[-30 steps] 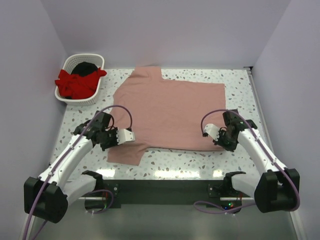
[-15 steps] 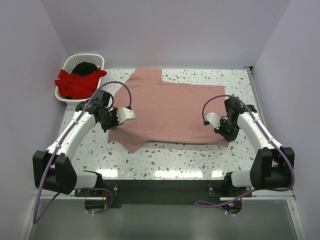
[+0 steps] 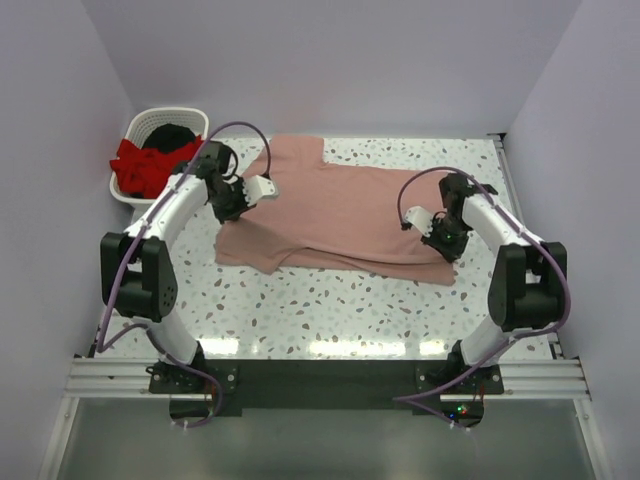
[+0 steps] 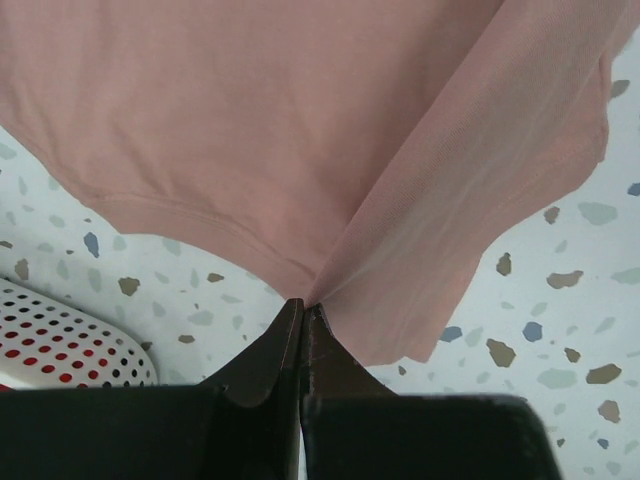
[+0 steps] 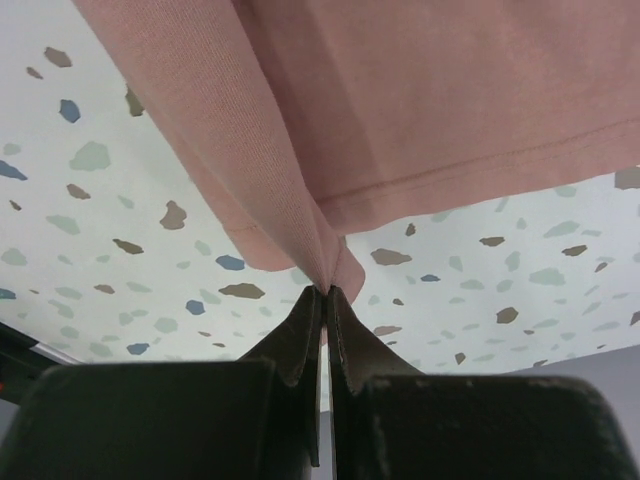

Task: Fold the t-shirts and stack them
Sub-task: Fold the tshirt

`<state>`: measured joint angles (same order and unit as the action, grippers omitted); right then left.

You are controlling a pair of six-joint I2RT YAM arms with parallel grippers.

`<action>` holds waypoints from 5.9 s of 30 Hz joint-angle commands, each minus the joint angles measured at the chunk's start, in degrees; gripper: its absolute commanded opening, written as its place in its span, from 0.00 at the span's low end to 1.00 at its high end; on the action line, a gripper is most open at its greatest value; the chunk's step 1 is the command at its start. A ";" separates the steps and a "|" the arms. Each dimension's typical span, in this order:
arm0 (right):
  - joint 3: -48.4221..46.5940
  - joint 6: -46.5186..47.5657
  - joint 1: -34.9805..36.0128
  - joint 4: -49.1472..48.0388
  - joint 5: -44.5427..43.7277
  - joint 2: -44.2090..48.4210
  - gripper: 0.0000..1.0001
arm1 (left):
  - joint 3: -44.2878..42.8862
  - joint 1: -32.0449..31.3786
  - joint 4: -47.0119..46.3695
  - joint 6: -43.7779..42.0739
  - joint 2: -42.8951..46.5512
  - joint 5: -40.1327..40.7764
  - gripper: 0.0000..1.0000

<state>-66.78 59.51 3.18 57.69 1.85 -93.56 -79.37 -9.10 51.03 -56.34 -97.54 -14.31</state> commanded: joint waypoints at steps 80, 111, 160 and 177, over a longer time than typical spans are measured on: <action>-25.67 1.67 -0.98 -3.82 -6.68 -24.21 0.00 | -13.09 1.90 -6.82 -0.18 -18.22 4.20 0.00; -21.02 -32.52 -16.10 9.02 18.29 -21.40 0.52 | -2.10 16.40 0.22 16.52 -10.39 -17.16 0.59; -21.02 -37.88 -16.54 9.37 16.44 -23.42 0.38 | 1.15 16.31 -0.84 15.91 -11.27 -17.25 0.59; -22.07 -39.82 -16.45 9.81 17.84 -27.02 0.35 | 1.59 16.31 -1.19 15.73 -11.36 -16.81 0.59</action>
<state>-86.80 20.75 -13.10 66.63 19.03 -119.74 -77.89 6.74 50.48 -40.97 -108.86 -30.04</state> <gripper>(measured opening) 0.352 0.598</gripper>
